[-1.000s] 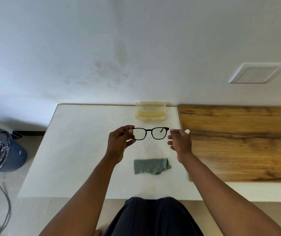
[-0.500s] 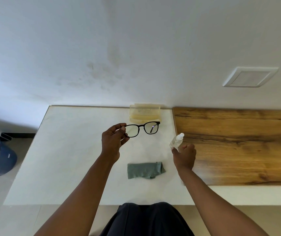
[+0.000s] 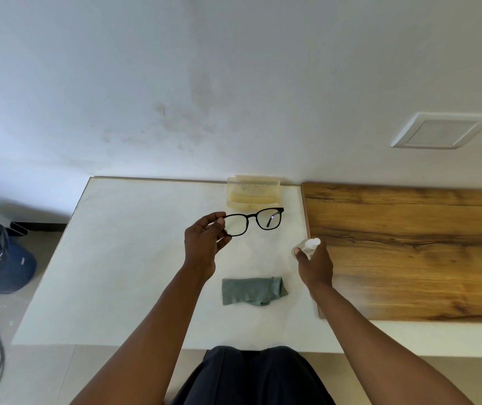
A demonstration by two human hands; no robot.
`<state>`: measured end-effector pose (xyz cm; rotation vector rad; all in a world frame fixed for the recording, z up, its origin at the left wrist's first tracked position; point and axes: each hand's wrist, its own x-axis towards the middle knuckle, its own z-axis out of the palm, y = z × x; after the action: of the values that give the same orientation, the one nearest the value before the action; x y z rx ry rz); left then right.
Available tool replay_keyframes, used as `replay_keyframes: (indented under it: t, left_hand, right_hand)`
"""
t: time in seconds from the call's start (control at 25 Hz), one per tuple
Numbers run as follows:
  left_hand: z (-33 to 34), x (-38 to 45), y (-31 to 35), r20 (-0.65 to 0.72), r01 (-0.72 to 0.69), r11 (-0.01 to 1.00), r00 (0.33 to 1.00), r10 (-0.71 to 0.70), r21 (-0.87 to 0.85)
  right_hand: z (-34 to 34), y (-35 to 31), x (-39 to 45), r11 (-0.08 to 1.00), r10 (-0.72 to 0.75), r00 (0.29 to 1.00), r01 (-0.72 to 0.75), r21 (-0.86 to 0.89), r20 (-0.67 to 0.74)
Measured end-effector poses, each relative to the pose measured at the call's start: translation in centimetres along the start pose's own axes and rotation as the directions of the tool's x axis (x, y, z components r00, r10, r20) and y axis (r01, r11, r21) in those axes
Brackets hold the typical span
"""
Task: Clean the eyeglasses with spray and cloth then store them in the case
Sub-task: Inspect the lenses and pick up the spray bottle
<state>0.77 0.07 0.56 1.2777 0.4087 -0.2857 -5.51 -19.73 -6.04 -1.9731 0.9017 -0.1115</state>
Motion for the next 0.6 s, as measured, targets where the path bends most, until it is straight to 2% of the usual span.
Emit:
replay_keyframes:
  t: [0.16,0.28,0.48,0.6]
  left_hand:
    - [0.5,-0.4,0.1,-0.028,0.034,0.997,0.999,-0.036,-0.066]
    - [1.1,-0.7,0.3,-0.026,0.043,0.994,0.999,-0.046,-0.101]
    - [1.8,-0.9,0.5,-0.056,0.045,0.989,0.997,-0.053,-0.138]
    - [1.9,-1.1,0.5,-0.059,0.045,0.99,0.997,-0.053,-0.133]
  right_hand:
    - [0.3,-0.4,-1.7,0.992,-0.125,0.992,0.125,0.021,0.005]
    - [0.4,-1.7,-2.7,0.971,-0.229,0.972,0.224,0.081,0.059]
    - [0.4,-4.5,-4.0,0.926,-0.308,0.945,0.271,0.263,0.112]
    - [0.3,-5.3,-5.0,0.897,-0.373,0.923,0.331,0.294,0.098]
